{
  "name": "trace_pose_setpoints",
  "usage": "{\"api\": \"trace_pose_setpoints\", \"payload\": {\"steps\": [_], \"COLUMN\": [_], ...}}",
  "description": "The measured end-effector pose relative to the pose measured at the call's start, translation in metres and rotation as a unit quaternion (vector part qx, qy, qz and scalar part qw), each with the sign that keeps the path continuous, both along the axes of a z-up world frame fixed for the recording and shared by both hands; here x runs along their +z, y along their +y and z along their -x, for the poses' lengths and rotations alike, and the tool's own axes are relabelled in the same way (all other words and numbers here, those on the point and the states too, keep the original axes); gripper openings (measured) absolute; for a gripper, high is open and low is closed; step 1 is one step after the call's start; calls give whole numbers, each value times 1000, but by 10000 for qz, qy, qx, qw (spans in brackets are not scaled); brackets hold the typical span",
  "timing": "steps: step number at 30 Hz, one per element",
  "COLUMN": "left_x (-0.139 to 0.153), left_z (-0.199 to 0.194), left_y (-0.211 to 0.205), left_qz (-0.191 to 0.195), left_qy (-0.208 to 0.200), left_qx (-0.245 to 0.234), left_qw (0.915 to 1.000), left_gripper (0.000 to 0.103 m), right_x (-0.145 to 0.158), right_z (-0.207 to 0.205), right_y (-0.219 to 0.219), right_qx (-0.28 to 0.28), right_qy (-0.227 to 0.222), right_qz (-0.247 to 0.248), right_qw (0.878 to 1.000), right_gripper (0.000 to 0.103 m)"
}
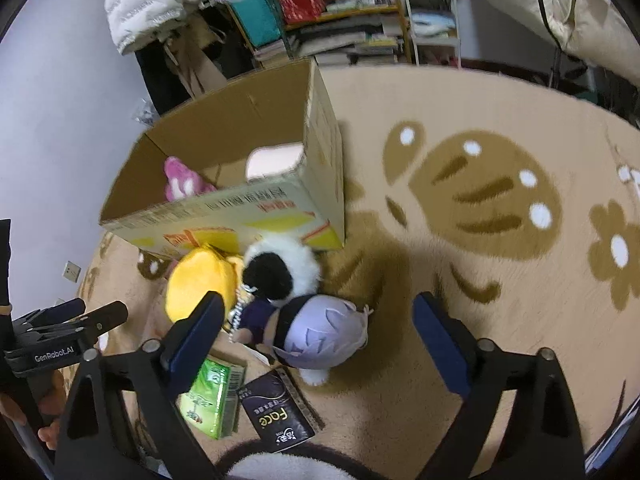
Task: Organize soft objects
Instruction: 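Lower left tool onto pink wrapped bundle while right tool lowers onto purple-haired doll, then grip and lift pink bundle with left tool while right tool lifts doll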
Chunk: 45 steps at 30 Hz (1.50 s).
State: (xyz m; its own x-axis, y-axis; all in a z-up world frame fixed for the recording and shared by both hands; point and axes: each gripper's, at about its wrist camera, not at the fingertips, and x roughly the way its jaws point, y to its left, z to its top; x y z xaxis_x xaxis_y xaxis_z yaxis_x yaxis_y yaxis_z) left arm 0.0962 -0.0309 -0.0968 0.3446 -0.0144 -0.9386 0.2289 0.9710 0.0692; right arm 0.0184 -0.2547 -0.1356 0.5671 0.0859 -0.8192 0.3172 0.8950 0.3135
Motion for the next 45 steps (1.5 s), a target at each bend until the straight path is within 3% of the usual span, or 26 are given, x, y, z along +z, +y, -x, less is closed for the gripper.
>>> {"api": "trace_pose_setpoints", "payload": {"steps": [3,12,15,22,31,33,35,45], "left_x": [-13,-39,-48,-59,-74,-74,-74,-69], "left_z": [-5,-20,-24,-26,-27,-28,-23,-9], "left_y": [-2,-5,-7,-15,-24,-24,-24,-23], "left_qz": [-170,-162,-219,-428,-290,-142,-121,-240], "left_qy": [163,654,731,657,864,914,923,798], "left_qx": [-5,-33,-89,-223,-369,-371,-355,-398], "left_qw": [9997,9977,9970,9967,9951,9950,9950,9957], "left_gripper": [99,99,99,97,73,58,51,45], "right_x": [-13,-38,-46,-57,-61,-60,-58,-38], "right_z": [-5,-14,-19,-28,-33,-33,-29,-18], "right_y": [-1,3,6,13,20,23,21,16], "right_qx": [-43,90,162,285,343,335,333,327], "right_qy": [230,571,662,767,778,762,744,662], "right_qz": [-76,-322,-414,-518,-523,-531,-548,-149], "right_qw": [9997,9978,9968,9953,9950,9951,9952,9972], "right_gripper": [96,95,85,79,72,71,70,68]}}
